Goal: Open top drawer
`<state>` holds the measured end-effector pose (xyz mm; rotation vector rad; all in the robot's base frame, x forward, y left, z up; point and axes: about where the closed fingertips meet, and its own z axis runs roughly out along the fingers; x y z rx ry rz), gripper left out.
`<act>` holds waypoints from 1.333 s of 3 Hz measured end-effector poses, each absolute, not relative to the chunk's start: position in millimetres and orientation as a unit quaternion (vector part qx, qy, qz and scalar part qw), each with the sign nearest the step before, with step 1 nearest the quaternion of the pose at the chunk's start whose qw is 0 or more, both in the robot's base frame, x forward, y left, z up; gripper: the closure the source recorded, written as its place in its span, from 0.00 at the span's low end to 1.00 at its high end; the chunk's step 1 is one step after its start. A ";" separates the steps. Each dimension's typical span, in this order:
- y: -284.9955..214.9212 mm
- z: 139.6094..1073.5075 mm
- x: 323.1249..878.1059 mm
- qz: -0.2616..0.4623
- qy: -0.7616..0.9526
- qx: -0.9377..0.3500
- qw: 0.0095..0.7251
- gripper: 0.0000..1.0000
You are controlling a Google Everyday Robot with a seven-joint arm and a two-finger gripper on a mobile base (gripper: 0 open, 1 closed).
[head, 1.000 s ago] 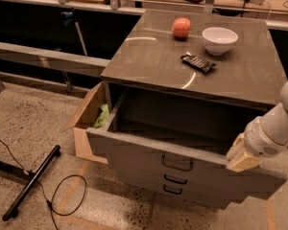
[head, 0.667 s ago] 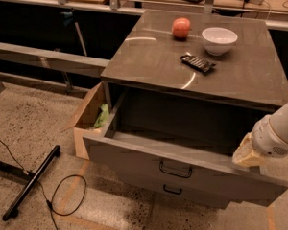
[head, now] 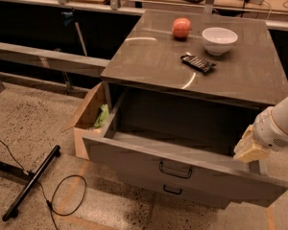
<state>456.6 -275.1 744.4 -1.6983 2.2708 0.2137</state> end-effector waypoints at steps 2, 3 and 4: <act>-273.6 724.1 473.9 0.056 0.799 -0.576 0.162 0.55; -272.9 719.9 482.9 0.050 0.801 -0.572 0.170 0.78; -272.8 712.7 483.5 0.048 0.802 -0.572 0.166 0.99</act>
Offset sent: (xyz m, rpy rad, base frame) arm 0.0282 0.0022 -0.0331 -0.0083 -0.0626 -0.0573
